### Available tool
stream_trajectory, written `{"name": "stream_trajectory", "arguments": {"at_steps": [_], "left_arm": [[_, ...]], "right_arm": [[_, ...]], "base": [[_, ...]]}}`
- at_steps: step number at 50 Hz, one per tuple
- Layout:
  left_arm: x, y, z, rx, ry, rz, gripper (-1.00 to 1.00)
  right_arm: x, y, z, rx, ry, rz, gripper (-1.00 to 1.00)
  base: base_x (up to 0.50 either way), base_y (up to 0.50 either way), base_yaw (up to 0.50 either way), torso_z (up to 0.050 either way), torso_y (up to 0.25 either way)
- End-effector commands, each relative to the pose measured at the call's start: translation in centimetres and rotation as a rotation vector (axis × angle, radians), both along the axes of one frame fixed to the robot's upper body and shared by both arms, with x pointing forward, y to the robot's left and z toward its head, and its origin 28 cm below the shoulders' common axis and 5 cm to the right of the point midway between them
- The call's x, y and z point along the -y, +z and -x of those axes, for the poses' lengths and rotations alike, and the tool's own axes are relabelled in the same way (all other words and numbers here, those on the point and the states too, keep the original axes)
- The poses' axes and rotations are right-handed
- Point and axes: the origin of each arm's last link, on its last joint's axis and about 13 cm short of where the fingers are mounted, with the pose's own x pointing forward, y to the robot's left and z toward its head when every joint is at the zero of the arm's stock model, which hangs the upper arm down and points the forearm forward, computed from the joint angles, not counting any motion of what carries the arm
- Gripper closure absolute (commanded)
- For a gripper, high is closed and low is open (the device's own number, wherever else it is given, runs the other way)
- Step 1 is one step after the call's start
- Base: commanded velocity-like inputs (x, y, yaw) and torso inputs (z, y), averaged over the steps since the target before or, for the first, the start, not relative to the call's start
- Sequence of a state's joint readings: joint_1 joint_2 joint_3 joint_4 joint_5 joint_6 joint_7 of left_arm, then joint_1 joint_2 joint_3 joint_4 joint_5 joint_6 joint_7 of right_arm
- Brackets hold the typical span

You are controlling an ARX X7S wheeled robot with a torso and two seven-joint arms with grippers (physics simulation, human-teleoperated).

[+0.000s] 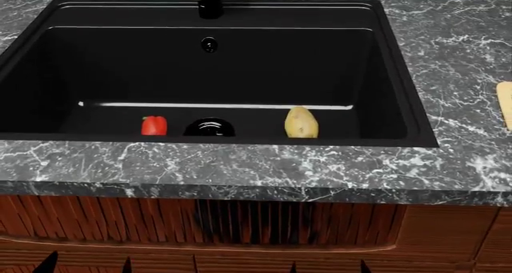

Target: Pick the vegetables from the sink and place them on the cutting board.

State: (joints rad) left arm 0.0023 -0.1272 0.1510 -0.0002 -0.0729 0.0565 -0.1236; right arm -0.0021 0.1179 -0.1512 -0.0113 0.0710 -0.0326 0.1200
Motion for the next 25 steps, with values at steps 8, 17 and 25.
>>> {"name": "stream_trajectory", "arguments": {"at_steps": [8,17,25], "left_arm": [[-0.1,-0.1,0.1,0.012,-0.009,-0.015,-1.0],[0.0,0.9,-0.3,-0.024,0.026,0.107,-1.0],[0.2,7.6,-1.4,0.034,-0.029,0.046,-1.0]], "right_arm": [[-0.1,-0.1,0.1,-0.005,0.004,0.007,-1.0],[-0.2,1.4,-0.3,0.02,-0.036,-0.006,-1.0],[1.6,10.7,-2.0,0.176,-0.103,0.052,-1.0]], "base": [[0.0,0.0,0.0,0.05,0.0],[0.0,0.0,0.0,0.039,0.0],[0.0,0.0,0.0,0.0,0.0]]}}
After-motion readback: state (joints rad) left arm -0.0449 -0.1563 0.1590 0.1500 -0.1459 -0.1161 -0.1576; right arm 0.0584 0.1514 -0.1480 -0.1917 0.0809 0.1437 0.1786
